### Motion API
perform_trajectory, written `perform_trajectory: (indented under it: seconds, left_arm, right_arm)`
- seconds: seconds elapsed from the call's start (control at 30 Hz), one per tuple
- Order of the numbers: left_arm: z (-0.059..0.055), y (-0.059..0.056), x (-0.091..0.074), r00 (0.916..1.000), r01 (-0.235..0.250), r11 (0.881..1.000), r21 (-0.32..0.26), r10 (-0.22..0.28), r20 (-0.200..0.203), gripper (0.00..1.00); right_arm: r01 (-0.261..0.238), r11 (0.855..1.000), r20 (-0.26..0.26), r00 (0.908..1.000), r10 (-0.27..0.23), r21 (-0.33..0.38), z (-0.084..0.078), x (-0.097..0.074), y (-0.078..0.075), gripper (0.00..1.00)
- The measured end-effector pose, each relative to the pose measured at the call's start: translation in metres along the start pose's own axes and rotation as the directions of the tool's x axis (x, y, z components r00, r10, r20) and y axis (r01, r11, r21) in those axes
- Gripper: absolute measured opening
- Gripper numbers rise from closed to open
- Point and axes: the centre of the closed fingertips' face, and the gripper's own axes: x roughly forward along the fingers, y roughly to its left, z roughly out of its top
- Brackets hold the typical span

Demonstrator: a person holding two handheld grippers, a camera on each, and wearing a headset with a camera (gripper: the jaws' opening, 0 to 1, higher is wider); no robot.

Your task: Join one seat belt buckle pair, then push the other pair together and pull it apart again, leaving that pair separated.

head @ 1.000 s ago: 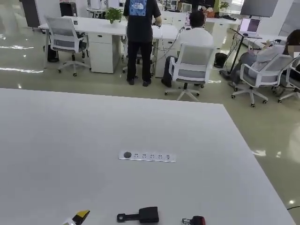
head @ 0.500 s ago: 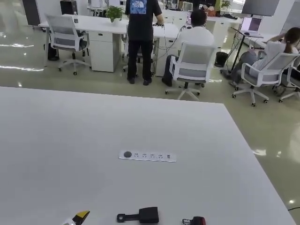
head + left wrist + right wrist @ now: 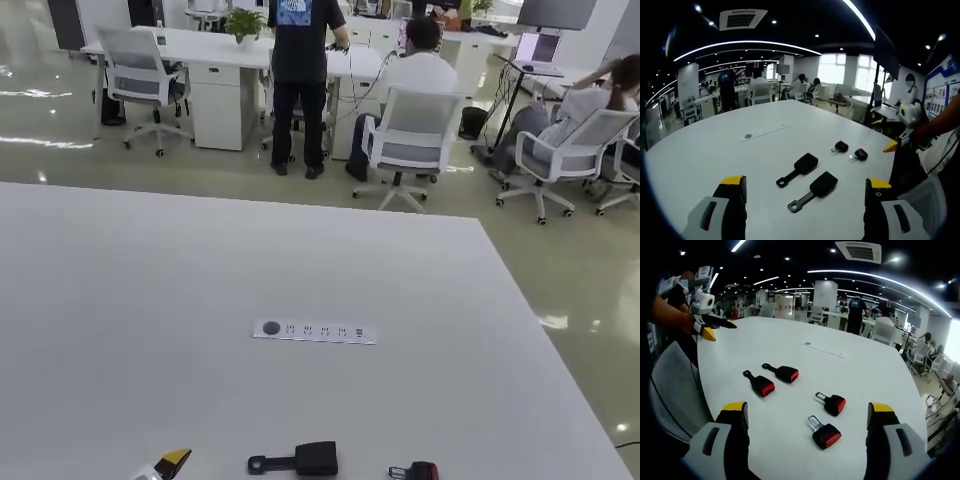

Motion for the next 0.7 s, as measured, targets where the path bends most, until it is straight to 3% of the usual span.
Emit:
perform_trajectory:
  seconds: [0.43, 0.7]
  left_arm:
    - [-0.001, -0.007, 0.006, 0.9998, 0.005, 1.0, -0.003, -0.006, -0.019, 1.0]
    - [0.002, -0.023, 0.011, 0.9989, 0.019, 1.0, -0.001, -0.019, -0.044, 1.0]
  right_arm:
    - [-0.013, 1.0, -0.012, 0.9998, 0.013, 0.01, 0.0, -0.001, 0.004, 0.98]
    - [-0.016, 1.0, -0.024, 0.9996, 0.016, 0.021, -0.008, -0.001, -0.001, 0.98]
